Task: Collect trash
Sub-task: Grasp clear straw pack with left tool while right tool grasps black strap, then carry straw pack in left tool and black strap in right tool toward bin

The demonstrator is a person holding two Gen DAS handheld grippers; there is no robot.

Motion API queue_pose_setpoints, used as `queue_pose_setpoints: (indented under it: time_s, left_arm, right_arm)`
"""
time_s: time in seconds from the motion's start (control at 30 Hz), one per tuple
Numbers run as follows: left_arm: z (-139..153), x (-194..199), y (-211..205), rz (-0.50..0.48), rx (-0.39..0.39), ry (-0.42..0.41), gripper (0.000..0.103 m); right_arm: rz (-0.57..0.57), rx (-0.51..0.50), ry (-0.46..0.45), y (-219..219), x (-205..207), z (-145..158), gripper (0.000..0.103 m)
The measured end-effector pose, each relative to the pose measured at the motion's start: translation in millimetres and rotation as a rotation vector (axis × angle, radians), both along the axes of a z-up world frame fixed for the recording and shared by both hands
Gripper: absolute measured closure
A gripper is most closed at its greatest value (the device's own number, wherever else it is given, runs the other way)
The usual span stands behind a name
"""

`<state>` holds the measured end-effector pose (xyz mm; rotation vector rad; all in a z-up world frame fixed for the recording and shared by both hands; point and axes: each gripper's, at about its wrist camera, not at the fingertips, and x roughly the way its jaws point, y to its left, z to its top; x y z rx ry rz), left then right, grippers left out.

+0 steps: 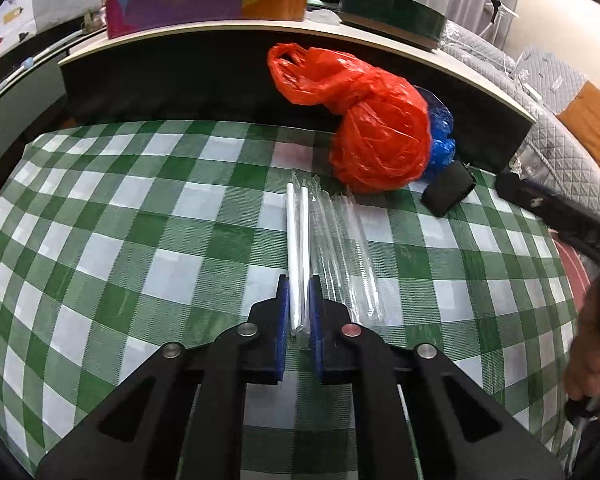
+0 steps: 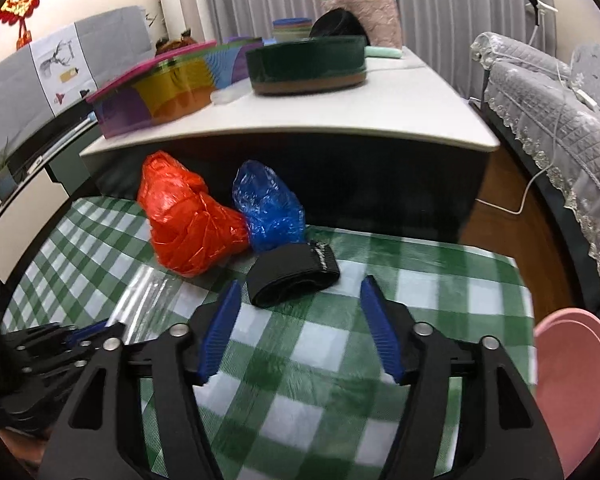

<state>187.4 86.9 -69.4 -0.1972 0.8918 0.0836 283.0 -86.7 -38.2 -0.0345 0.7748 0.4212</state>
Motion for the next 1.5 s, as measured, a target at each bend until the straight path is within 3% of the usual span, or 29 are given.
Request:
queue_pose_setpoints:
  time_s: [0.37, 0.53, 0.63, 1.03, 1.5]
  left_arm:
    - [6, -2, 17, 0.022, -0.036, -0.009, 0.093]
    - [9, -2, 14, 0.016, -0.034, -0.015, 0.093]
    - [12, -4, 11, 0.002, -0.032, -0.026, 0.093]
    - [37, -24, 1, -0.031, -0.03, -0.093, 0.093]
    - [75, -70, -23, -0.1, 0.006, -0.191, 0.093]
  right_arm:
    - [0.028, -0.055, 0.043, 28, 34, -29, 0.04]
    - [0.041, -0.036, 0.052, 25, 33, -28, 0.082]
    - [0.044, -0.02, 0.056, 21, 29, -23, 0.088]
    - [0.033, -0.022, -0.008, 3, -21, 32, 0.09]
    - [0.009, -0.013, -0.089, -28, -115, 98, 0.09]
